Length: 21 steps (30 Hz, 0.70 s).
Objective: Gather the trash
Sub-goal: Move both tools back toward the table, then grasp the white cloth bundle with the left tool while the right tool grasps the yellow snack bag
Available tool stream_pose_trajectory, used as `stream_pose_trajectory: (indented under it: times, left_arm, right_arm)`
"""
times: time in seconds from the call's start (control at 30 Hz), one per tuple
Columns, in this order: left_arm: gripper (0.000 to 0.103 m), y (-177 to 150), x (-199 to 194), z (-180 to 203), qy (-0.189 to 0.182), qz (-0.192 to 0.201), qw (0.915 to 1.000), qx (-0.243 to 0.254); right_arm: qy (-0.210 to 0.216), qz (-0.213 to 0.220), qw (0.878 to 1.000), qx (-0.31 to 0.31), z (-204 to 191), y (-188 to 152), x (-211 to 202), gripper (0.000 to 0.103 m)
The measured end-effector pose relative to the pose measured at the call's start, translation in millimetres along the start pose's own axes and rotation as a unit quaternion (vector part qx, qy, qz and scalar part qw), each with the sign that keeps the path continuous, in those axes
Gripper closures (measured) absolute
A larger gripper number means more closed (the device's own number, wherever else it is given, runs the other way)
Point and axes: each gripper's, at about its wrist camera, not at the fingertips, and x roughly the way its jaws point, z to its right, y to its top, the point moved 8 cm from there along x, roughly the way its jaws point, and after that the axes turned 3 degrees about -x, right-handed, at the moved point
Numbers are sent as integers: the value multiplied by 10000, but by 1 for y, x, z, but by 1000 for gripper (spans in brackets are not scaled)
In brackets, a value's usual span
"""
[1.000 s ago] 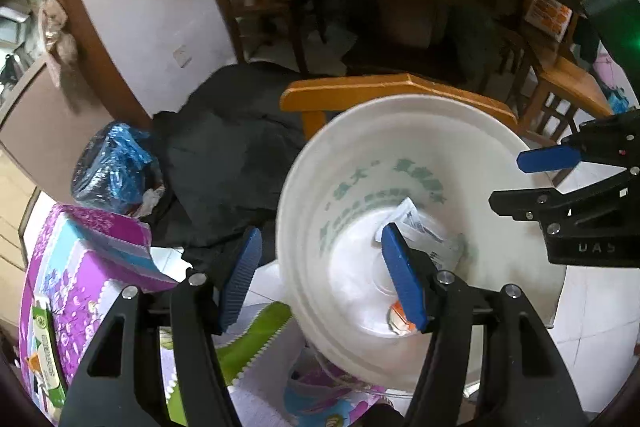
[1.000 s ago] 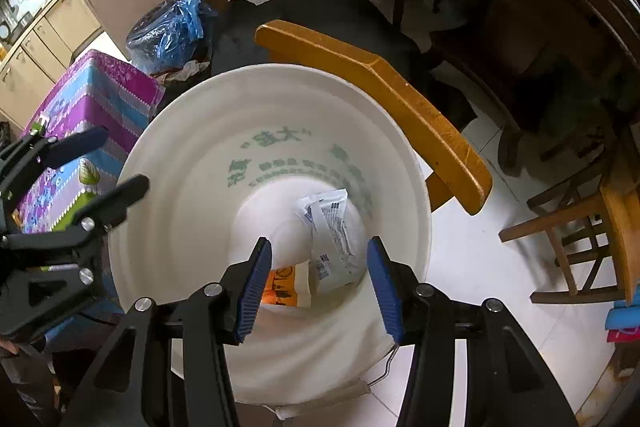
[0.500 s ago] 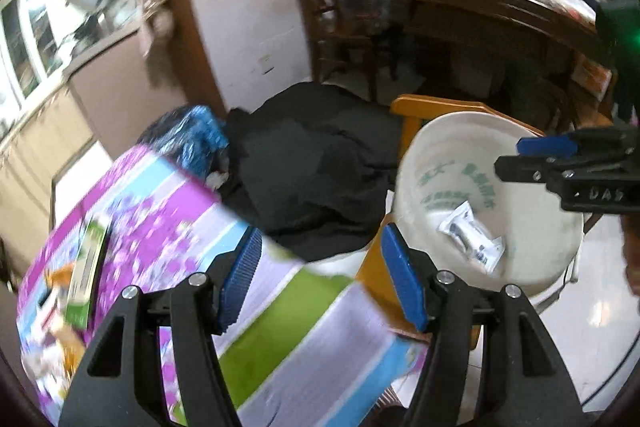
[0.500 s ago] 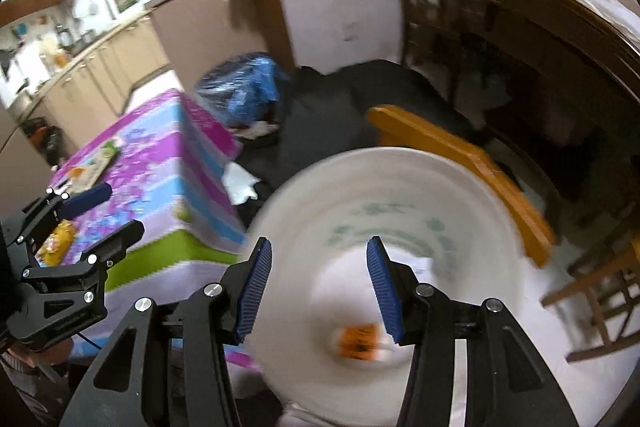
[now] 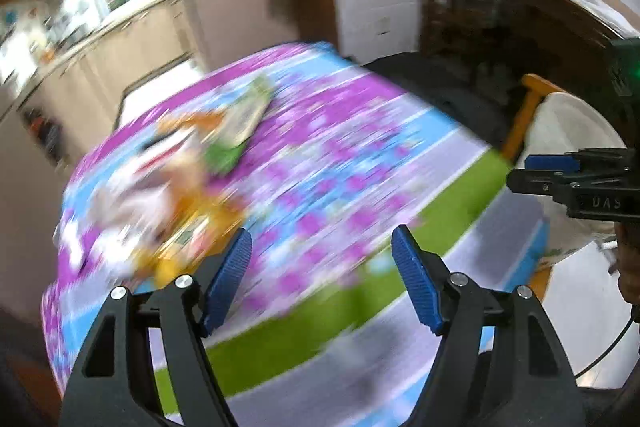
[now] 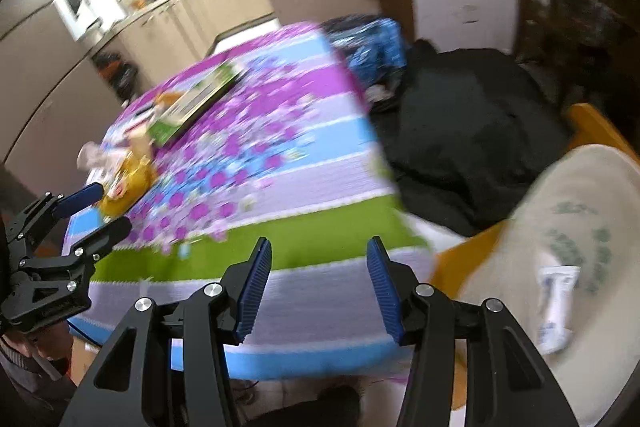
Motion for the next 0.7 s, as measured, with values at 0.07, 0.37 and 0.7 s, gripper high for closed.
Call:
stream_pose_trajectory:
  times: [0.07,0.37,0.7]
  left_arm:
    - [32,-16,-3,-34,224,-92,9993,-279]
    - [28,-56,-31,-215,1333,-34,9699,-2037]
    - [25,-39,42,-329,1967,-463,9443,-2596]
  right_arm:
    - [137,-77,9998,-137,-27,-2,16,52]
    - [850,-130,9942,-645,-140,5,65,52]
    - [858,447,9952,-161,-221,32,96,13]
